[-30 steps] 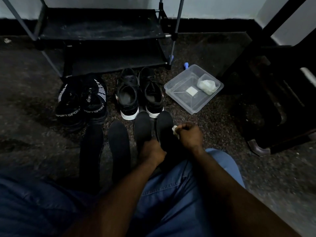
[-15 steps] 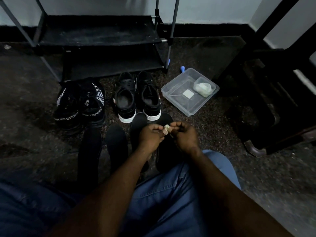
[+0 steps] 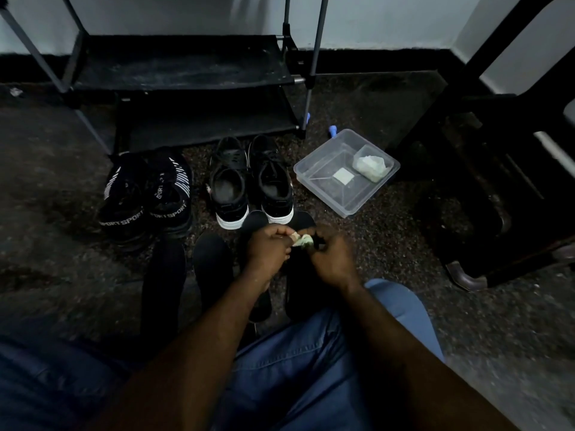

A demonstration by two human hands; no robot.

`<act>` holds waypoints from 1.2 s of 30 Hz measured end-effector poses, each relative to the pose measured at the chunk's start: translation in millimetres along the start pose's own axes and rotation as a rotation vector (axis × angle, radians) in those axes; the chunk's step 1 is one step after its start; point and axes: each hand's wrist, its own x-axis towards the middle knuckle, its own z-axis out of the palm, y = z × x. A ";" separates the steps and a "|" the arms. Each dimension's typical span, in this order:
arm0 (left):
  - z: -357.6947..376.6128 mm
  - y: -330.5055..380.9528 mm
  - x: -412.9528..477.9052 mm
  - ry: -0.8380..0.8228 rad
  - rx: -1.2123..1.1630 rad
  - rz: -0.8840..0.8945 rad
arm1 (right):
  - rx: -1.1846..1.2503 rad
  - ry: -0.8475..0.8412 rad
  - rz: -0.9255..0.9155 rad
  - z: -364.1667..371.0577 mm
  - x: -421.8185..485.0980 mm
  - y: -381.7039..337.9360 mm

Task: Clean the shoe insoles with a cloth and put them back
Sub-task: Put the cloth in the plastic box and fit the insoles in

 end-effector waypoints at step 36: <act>62.8 21.6 38.5 0.020 0.072 0.148 | 0.721 0.237 0.300 -39.2 51.3 5.0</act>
